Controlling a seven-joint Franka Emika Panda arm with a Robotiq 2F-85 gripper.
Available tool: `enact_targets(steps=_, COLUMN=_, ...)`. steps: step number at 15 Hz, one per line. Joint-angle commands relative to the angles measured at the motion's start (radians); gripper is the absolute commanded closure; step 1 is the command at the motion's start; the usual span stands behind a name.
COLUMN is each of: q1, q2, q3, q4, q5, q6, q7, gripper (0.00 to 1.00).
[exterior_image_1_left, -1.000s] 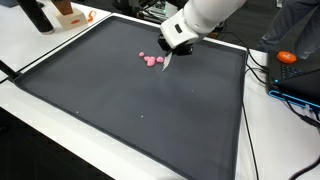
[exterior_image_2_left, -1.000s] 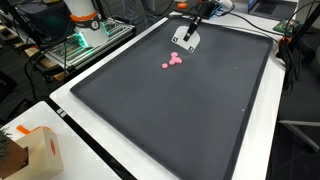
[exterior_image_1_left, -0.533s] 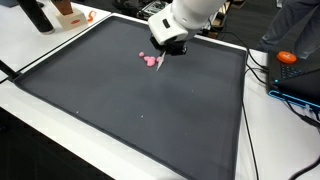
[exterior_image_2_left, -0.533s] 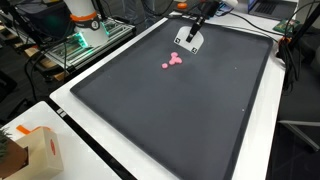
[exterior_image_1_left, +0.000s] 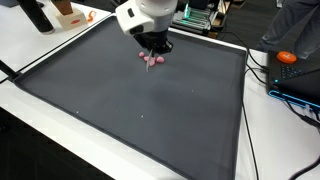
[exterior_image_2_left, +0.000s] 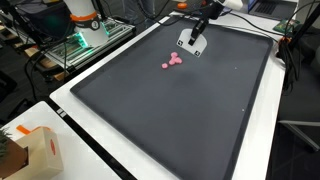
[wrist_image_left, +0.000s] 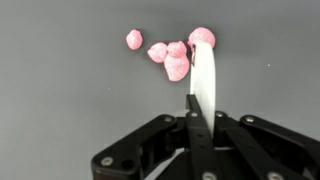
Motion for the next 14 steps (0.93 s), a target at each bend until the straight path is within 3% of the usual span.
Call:
enact_targets(steps=1, q1=-0.064, q2=-0.049, q3=-0.011, q4=-0.057, q5=0.098, q6=0.060, q7=-0.052, gripper=0.99)
enact_targets(steps=8, q1=-0.188, q2=-0.115, q3=-0.035, q4=-0.162, q5=0.290, q6=0.139, q7=-0.152, gripper=0.99)
enact_targets(steps=14, q1=-0.281, q2=-0.187, q3=-0.041, q4=-0.299, q5=0.483, q6=0.218, q7=-0.313, gripper=0.99)
